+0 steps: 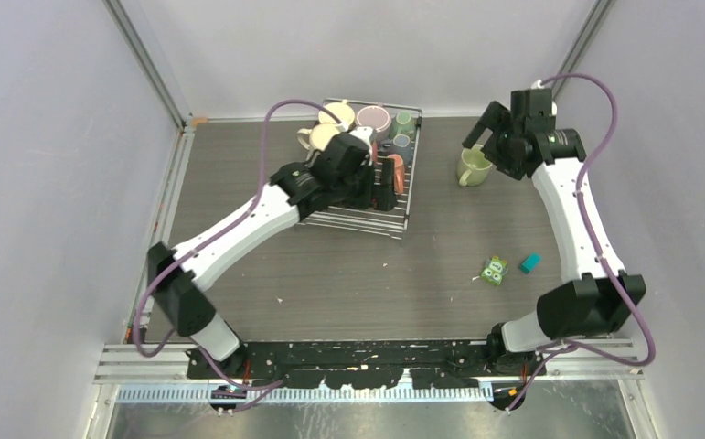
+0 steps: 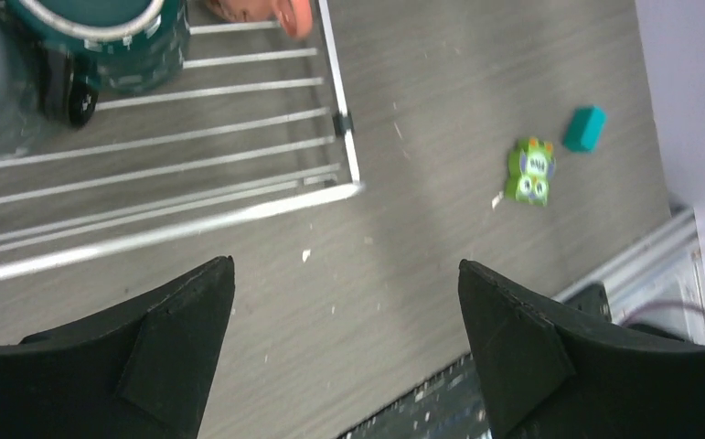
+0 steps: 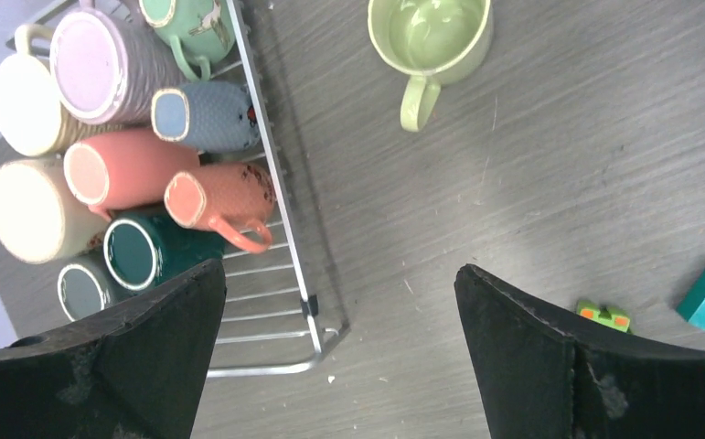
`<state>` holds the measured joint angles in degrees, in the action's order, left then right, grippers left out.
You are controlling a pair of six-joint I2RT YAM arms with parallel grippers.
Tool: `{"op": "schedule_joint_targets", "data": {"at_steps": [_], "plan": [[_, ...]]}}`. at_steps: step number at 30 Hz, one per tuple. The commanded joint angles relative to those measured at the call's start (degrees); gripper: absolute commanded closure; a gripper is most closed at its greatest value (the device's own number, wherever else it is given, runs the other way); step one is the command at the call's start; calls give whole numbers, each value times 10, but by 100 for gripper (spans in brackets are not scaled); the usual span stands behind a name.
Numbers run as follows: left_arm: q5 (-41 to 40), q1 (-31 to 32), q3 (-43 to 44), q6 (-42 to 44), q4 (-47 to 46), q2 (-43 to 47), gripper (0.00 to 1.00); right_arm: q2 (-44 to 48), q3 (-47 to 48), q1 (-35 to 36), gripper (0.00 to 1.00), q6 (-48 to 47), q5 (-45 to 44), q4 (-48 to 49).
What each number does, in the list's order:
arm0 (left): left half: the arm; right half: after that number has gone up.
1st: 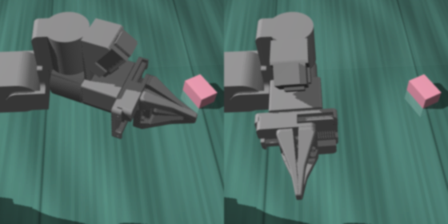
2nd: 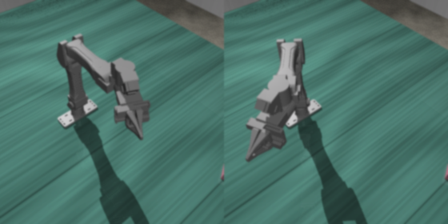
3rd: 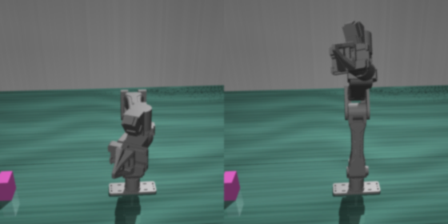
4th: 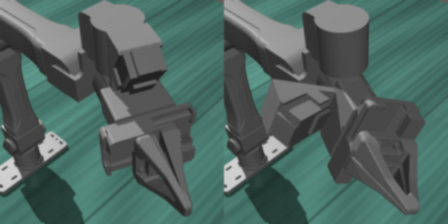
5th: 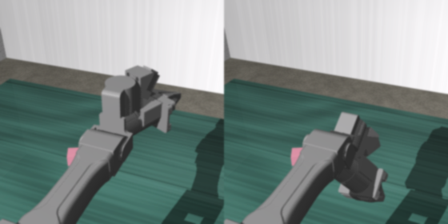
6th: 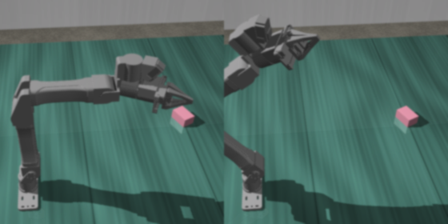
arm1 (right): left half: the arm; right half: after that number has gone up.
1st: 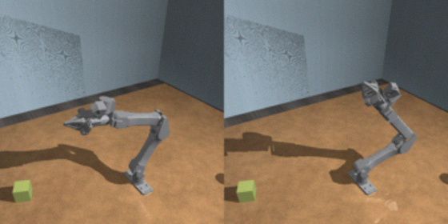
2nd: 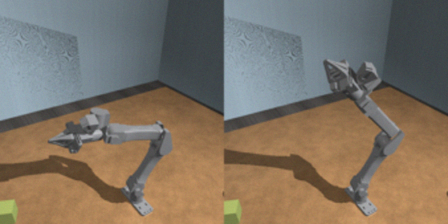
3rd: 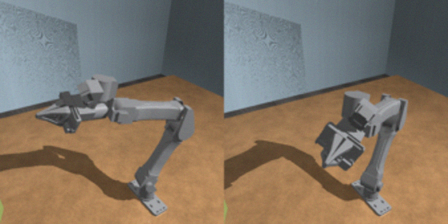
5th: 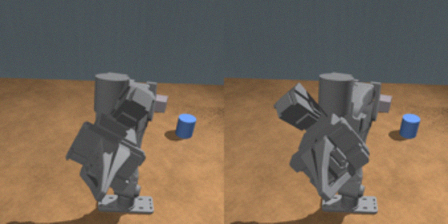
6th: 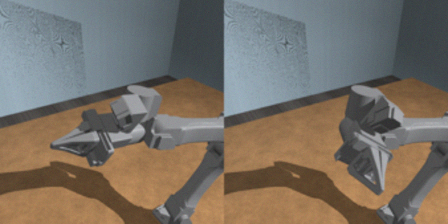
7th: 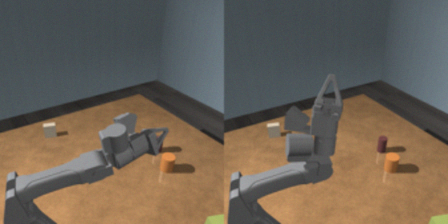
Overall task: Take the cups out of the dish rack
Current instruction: Unload the cup from the dish rack.
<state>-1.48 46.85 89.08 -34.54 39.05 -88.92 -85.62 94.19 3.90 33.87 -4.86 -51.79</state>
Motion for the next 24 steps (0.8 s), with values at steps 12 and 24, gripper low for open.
{"op": "schedule_joint_targets", "data": {"at_steps": [12, 24], "plan": [[-205, 22, 234, -66, 29, -289, 18, 219, -106, 3, 0, 47, 41, 20], [-256, 22, 387, -45, 61, -432, 28, 261, -107, 3, 0, 47, 61, 0]]}}
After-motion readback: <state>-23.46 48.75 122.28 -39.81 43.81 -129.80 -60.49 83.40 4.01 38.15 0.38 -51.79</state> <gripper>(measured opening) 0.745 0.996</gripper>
